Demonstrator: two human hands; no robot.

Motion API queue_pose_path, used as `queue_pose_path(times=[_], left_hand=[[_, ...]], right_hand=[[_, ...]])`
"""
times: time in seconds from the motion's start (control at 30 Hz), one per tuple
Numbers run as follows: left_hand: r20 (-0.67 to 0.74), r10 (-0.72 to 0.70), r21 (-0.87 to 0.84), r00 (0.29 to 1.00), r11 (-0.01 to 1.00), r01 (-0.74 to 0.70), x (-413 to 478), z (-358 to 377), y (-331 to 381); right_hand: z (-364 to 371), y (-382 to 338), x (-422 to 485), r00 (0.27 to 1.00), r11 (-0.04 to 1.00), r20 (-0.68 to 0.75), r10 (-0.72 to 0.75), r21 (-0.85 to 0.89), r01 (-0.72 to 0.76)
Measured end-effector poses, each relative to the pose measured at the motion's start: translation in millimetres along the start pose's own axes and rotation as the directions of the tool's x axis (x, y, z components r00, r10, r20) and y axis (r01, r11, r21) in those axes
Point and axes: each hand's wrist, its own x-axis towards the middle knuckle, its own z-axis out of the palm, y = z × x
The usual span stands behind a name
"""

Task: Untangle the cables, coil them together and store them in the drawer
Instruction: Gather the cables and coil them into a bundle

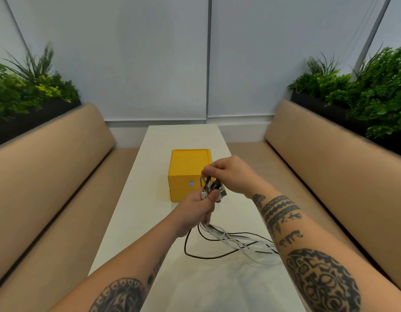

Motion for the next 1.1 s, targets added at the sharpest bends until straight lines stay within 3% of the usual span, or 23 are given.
queue_pose_path(times=[0.23,0.37,0.47,0.57,0.63,0.7,0.8,0.97,1.1], left_hand=[[-0.004,-0.030,0.008,1.000,1.000,0.030,-1,0,-2],[0.000,-0.021,0.059,1.000,0.998,0.021,1,1,0],[-0.013,-0.013,0.160,1.000,0.987,0.015,2,0,2],[-0.063,0.008,0.079,0.998,0.997,-0.003,1,-2,0],[-0.078,0.029,0.016,0.997,0.999,-0.028,2,-6,-1],[-0.047,0.041,0.018,0.998,0.999,-0.040,2,-10,-5],[-0.026,0.020,-0.020,0.999,1.000,-0.021,-1,-15,-13],[-0.008,-0.026,-0.205,1.000,0.979,0.023,1,-22,-23],[0.077,-0.006,-0.264,0.997,0.964,0.026,1,-20,-16]], right_hand=[[-7,-6,-8,0.940,0.992,0.325,0.103,-0.104,-0.072],[-5,-4,-8,0.980,0.999,0.195,0.040,0.016,-0.044],[3,-5,-4,0.990,1.000,0.139,0.014,0.004,-0.015],[6,-12,-3,0.994,0.985,0.089,0.063,0.153,-0.076],[6,-13,-2,0.979,0.887,0.084,0.185,0.414,-0.203],[3,-13,1,0.949,0.688,0.145,0.280,0.659,-0.304],[-9,-13,11,0.955,0.516,0.077,0.288,0.827,-0.223],[-14,-17,15,0.952,0.655,-0.150,0.266,0.753,-0.065],[-11,-17,15,0.963,0.824,-0.241,0.125,0.565,0.034]])
